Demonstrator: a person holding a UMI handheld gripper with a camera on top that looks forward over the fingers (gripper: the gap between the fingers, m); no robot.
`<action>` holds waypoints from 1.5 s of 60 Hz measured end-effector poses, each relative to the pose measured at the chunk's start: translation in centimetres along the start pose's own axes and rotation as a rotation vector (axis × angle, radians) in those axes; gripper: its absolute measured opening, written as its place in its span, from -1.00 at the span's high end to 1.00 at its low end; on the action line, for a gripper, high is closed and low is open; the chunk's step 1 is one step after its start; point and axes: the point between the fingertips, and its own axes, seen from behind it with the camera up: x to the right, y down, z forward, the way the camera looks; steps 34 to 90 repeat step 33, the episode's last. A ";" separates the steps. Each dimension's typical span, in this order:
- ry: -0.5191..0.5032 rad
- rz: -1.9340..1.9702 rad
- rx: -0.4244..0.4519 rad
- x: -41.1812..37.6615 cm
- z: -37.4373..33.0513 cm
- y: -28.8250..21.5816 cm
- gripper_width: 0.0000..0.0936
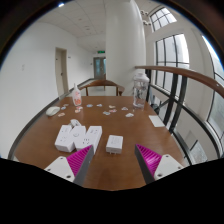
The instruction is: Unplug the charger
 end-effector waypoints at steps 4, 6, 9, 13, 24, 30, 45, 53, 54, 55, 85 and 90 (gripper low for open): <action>0.000 -0.010 0.016 -0.3 -2.3 0.4 -0.82; 0.001 -0.010 0.023 -0.5 -3.5 0.6 -0.82; -0.001 -0.016 0.033 -0.8 -5.1 1.3 -0.83; 0.005 -0.032 0.049 -1.1 -7.3 2.0 -0.83; 0.043 -0.032 0.082 0.8 -10.9 4.0 -0.82; 0.092 -0.023 0.106 3.2 -11.7 4.7 -0.82; 0.084 -0.014 0.099 3.8 -11.8 5.3 -0.82; 0.084 -0.014 0.099 3.8 -11.8 5.3 -0.82; 0.084 -0.014 0.099 3.8 -11.8 5.3 -0.82; 0.084 -0.014 0.099 3.8 -11.8 5.3 -0.82; 0.084 -0.014 0.099 3.8 -11.8 5.3 -0.82; 0.084 -0.014 0.099 3.8 -11.8 5.3 -0.82</action>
